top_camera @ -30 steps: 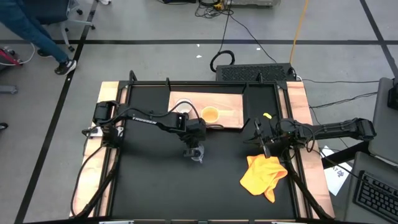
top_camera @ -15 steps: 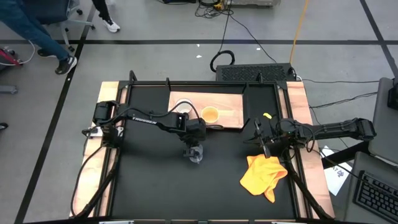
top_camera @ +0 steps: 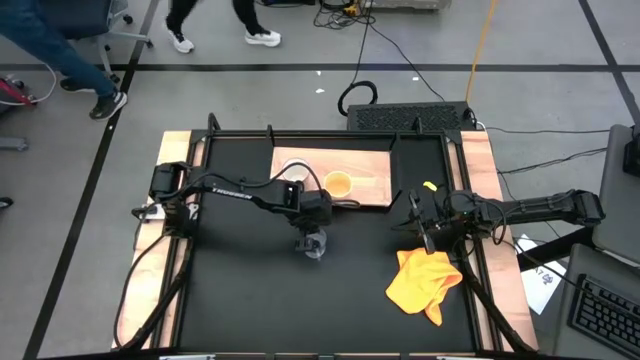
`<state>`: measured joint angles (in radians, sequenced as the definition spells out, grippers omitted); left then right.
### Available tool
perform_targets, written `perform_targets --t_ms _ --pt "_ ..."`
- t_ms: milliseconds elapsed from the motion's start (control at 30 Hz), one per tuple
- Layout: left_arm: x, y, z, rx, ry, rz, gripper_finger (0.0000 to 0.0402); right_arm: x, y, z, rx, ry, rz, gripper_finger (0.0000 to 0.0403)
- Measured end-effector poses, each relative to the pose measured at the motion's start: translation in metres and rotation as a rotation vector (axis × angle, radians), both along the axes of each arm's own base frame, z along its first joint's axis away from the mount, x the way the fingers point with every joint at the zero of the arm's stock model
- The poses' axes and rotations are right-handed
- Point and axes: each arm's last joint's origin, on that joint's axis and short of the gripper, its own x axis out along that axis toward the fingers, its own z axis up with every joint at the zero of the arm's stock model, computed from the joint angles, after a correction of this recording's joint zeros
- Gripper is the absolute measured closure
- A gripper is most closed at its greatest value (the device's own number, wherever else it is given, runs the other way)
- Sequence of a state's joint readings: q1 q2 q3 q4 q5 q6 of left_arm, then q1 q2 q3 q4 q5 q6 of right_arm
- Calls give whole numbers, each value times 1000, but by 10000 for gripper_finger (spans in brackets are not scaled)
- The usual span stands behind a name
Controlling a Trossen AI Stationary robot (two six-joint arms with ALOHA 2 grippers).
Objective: Stack small to large cups/mugs on shelf
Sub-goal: Put the transparent mug on the shelf
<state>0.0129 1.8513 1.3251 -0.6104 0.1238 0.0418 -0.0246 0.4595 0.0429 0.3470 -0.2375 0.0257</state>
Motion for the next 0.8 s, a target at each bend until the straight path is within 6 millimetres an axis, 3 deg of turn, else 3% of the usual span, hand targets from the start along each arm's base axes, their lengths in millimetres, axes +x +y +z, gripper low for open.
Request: perform_targets --t_ms 433,800 --pt "7 -7 34 53 0 -8 401 0 0 0 0 0 0 403" --pt "7 -7 39 57 10 -13 401 0 0 0 0 0 0 403"
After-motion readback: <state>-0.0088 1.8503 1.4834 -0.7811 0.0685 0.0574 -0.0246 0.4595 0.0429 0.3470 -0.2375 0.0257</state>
